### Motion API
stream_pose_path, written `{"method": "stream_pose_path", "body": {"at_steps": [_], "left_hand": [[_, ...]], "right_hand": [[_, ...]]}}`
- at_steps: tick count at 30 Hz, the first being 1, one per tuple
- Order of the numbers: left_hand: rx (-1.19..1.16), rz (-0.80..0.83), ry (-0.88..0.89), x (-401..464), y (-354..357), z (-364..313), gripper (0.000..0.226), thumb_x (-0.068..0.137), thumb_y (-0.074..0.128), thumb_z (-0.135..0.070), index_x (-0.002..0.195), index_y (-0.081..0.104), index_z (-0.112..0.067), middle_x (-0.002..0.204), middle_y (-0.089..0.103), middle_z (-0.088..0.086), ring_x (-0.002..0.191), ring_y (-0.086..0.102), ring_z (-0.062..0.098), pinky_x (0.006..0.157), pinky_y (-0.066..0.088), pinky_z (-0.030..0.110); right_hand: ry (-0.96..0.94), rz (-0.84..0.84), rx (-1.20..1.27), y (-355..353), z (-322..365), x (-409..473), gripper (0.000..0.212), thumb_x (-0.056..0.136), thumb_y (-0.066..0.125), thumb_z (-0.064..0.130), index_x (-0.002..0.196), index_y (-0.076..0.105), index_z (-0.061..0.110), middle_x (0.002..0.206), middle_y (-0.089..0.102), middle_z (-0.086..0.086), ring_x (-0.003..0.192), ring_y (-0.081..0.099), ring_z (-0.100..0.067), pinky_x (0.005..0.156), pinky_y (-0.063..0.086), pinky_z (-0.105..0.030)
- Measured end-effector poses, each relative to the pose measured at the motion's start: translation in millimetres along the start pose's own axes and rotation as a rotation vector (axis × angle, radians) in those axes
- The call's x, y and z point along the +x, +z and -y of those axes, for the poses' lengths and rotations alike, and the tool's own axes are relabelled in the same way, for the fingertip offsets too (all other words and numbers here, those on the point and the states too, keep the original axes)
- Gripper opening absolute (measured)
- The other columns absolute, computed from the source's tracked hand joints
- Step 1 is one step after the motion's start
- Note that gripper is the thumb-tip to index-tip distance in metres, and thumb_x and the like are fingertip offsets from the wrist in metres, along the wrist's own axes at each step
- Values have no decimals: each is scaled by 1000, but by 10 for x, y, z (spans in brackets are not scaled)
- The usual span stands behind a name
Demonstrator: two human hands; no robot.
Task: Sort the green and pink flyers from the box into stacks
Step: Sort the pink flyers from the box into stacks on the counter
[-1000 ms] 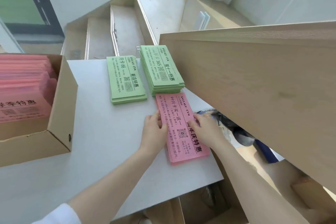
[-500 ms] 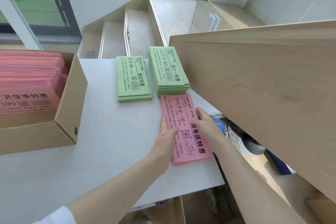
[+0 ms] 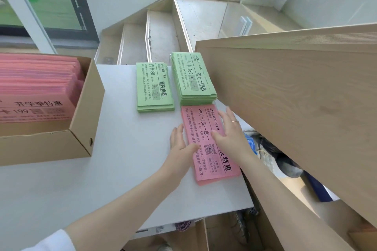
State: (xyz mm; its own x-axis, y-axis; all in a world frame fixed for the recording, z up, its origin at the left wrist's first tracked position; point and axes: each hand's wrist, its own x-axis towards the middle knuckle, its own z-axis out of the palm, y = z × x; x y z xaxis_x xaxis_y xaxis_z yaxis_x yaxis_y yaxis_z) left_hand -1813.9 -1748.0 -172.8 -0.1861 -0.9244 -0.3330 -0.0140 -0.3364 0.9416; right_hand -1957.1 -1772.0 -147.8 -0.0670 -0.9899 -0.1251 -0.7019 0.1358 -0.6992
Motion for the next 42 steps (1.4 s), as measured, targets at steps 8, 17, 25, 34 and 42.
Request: {"method": "stream_pose_path", "body": {"at_steps": [8, 17, 25, 34, 42], "left_hand": [[181, -236, 402, -410, -861, -387, 41, 90, 44, 0, 111, 52, -34, 104, 56, -15, 80, 51, 3, 69, 41, 11], [362, -590, 665, -1099, -2699, -746, 16, 85, 53, -27, 88, 62, -40, 72, 59, -16, 58, 46, 3, 55, 37, 11], [879, -351, 545, -751, -4322, -934, 19, 86, 59, -7, 99, 62, -21, 85, 56, -19, 75, 51, -12, 69, 40, 3], [1537, 366, 934, -138, -4527, -947, 50, 74, 74, -32, 120, 59, -18, 134, 51, 10, 122, 49, 33, 96, 45, 48], [1699, 532, 1123, 187, -4285, -1038, 26, 66, 71, -52, 77, 72, -28, 136, 50, 13, 124, 47, 36, 103, 31, 49]], "right_hand": [[-413, 137, 87, 525, 836, -44, 22, 90, 52, 8, 107, 61, 20, 142, 39, 3, 132, 36, -8, 105, 33, -30], [-648, 223, 240, 1266, 2153, 1, 26, 87, 55, 0, 89, 62, 25, 90, 65, 9, 83, 64, -7, 79, 47, -13], [-679, 304, -282, 2162, 3067, 251, 25, 85, 64, 27, 110, 61, 23, 103, 61, 7, 92, 55, -13, 83, 46, -29], [-132, 406, -583, 2133, 2971, 161, 30, 93, 48, 14, 123, 53, 15, 122, 58, -2, 110, 52, -19, 79, 33, -21], [2, 390, -224, 2123, 2980, 114, 62, 97, 41, 15, 147, 11, 34, 144, 37, 13, 127, 42, -9, 103, 30, -22]]}}
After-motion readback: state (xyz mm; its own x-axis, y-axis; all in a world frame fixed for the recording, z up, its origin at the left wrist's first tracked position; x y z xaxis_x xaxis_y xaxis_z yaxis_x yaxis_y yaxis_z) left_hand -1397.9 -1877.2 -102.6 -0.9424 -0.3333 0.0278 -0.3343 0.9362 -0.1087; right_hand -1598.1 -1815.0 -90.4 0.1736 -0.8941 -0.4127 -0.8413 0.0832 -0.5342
